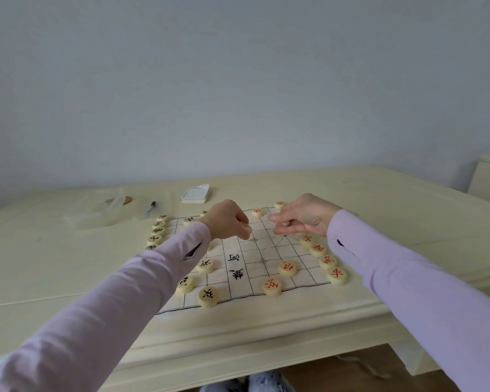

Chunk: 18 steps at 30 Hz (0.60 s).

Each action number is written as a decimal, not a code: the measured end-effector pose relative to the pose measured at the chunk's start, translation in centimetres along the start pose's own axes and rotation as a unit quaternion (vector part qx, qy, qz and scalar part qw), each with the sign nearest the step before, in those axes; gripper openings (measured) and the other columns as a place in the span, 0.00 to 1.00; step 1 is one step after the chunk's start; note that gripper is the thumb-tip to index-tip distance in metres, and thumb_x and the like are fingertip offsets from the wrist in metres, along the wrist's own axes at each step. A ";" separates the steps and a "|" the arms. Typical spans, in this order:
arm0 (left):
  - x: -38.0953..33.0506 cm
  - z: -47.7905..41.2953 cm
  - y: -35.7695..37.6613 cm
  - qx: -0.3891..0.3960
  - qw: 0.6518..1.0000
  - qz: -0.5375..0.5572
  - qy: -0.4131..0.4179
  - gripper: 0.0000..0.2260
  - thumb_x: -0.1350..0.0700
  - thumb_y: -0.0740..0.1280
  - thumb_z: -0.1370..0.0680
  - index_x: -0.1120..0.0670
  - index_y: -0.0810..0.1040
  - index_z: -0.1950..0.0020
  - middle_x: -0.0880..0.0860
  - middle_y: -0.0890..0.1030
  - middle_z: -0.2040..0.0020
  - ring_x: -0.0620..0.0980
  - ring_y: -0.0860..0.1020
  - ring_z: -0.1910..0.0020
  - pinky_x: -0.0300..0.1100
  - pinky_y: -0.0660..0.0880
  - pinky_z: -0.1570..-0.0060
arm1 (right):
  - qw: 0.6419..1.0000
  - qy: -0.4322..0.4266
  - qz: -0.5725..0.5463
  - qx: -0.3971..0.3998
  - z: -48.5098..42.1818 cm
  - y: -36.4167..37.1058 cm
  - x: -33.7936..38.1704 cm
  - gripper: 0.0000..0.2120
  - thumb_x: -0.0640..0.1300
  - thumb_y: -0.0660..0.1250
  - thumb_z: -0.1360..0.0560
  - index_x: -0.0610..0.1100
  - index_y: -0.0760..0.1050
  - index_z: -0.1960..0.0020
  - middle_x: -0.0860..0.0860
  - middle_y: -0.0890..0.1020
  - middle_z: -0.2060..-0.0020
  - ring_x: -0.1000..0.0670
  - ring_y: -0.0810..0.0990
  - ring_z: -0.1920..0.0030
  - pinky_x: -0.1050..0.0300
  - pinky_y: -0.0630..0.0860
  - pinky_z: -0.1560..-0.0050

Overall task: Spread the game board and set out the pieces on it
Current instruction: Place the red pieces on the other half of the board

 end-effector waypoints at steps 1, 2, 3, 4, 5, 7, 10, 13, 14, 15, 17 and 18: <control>0.2 -0.1 0.1 0.002 1.000 -0.002 -0.005 0.12 0.58 0.72 0.30 0.57 0.82 0.47 0.52 0.82 0.54 0.49 0.77 0.55 0.40 0.75 0.50 | 1.000 -0.003 0.002 -0.012 0.0 -0.1 0.0 0.09 0.31 0.72 0.31 0.31 0.74 0.54 0.37 0.78 0.45 0.43 0.82 0.48 0.58 0.82 0.55; 0.3 -0.1 0.2 0.007 1.000 -0.005 -0.004 0.14 0.58 0.73 0.30 0.57 0.82 0.45 0.52 0.82 0.52 0.50 0.78 0.53 0.42 0.76 0.46 | 1.000 -0.005 0.006 -0.022 -0.1 -0.3 0.0 0.08 0.31 0.72 0.31 0.33 0.74 0.55 0.37 0.77 0.43 0.43 0.82 0.49 0.59 0.82 0.58; 0.3 -0.1 0.4 0.015 1.000 -0.009 -0.001 0.15 0.58 0.73 0.31 0.56 0.81 0.44 0.52 0.82 0.51 0.50 0.78 0.51 0.43 0.76 0.44 | 1.000 -0.005 0.013 -0.027 -0.1 -0.5 -0.1 0.10 0.31 0.73 0.31 0.33 0.74 0.53 0.37 0.77 0.42 0.43 0.82 0.52 0.61 0.82 0.61; 0.2 0.0 0.6 0.026 1.000 -0.012 0.005 0.16 0.58 0.74 0.31 0.55 0.81 0.44 0.50 0.81 0.51 0.50 0.78 0.50 0.43 0.76 0.43 | 0.999 -0.006 0.025 -0.028 -0.2 -0.6 -0.2 0.13 0.32 0.73 0.31 0.32 0.75 0.49 0.38 0.78 0.43 0.45 0.82 0.55 0.62 0.82 0.63; 0.0 0.1 0.9 0.045 0.999 -0.011 0.012 0.16 0.58 0.75 0.31 0.54 0.81 0.44 0.49 0.81 0.51 0.49 0.78 0.50 0.42 0.76 0.44 | 0.999 -0.005 0.041 -0.027 -0.2 -0.6 -0.2 0.17 0.34 0.73 0.31 0.31 0.75 0.45 0.38 0.79 0.46 0.46 0.82 0.58 0.63 0.81 0.64; -0.5 0.2 1.5 0.090 0.995 -0.011 0.030 0.16 0.59 0.75 0.31 0.52 0.81 0.43 0.47 0.80 0.52 0.47 0.77 0.52 0.38 0.74 0.48 | 0.996 -0.009 0.081 -0.021 -0.3 -0.6 -0.3 0.19 0.37 0.74 0.31 0.33 0.76 0.42 0.42 0.80 0.55 0.50 0.81 0.63 0.65 0.80 0.67; -1.2 0.6 2.1 0.137 0.989 -0.019 0.055 0.17 0.58 0.75 0.30 0.49 0.81 0.43 0.43 0.78 0.56 0.41 0.75 0.55 0.29 0.68 0.57 | 0.994 -0.024 0.103 -0.009 -0.5 -0.6 -0.5 0.16 0.38 0.74 0.31 0.35 0.79 0.44 0.47 0.79 0.65 0.53 0.78 0.66 0.66 0.78 0.69; -1.4 0.8 2.6 0.166 0.984 -0.014 0.071 0.16 0.58 0.75 0.30 0.49 0.81 0.44 0.40 0.77 0.59 0.37 0.73 0.59 0.28 0.68 0.56 | 0.996 -0.037 0.080 0.006 -0.7 -0.7 -0.7 0.15 0.36 0.74 0.32 0.34 0.79 0.46 0.47 0.79 0.65 0.52 0.79 0.64 0.64 0.81 0.64; -1.4 0.8 2.8 0.174 0.982 -0.013 0.072 0.16 0.59 0.75 0.30 0.49 0.81 0.44 0.40 0.77 0.60 0.37 0.73 0.59 0.29 0.70 0.54 | 0.996 -0.040 0.073 0.006 -0.7 -0.7 -0.7 0.15 0.35 0.74 0.32 0.34 0.79 0.46 0.48 0.80 0.63 0.52 0.79 0.63 0.64 0.81 0.61; -1.3 0.9 3.0 0.181 0.981 -0.015 0.068 0.16 0.59 0.75 0.31 0.49 0.81 0.44 0.40 0.77 0.60 0.37 0.73 0.59 0.32 0.71 0.51 | 0.997 -0.042 0.066 0.004 -0.7 -0.7 -0.8 0.15 0.35 0.74 0.32 0.34 0.80 0.46 0.48 0.80 0.62 0.53 0.80 0.62 0.64 0.82 0.60; -1.0 1.0 3.3 0.190 0.980 -0.023 0.061 0.17 0.59 0.75 0.31 0.49 0.81 0.44 0.40 0.77 0.60 0.38 0.74 0.58 0.39 0.73 0.45 | 0.998 -0.041 0.054 0.001 -0.8 -0.6 -0.8 0.14 0.34 0.74 0.32 0.35 0.79 0.46 0.49 0.80 0.59 0.53 0.81 0.60 0.63 0.82 0.58; -1.0 1.0 3.3 0.193 0.979 -0.025 0.061 0.17 0.59 0.75 0.31 0.49 0.80 0.43 0.40 0.77 0.59 0.38 0.75 0.58 0.40 0.73 0.43 | 0.998 -0.039 0.049 0.003 -0.8 -0.6 -0.8 0.13 0.33 0.74 0.32 0.36 0.80 0.47 0.49 0.80 0.58 0.53 0.81 0.59 0.62 0.81 0.56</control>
Point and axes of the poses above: each hand's wrist, its own z-axis away from the middle knuckle, its own y-axis out of the palm, x = y × z, the point moved 5 cm from there along -z, towards the middle knuckle
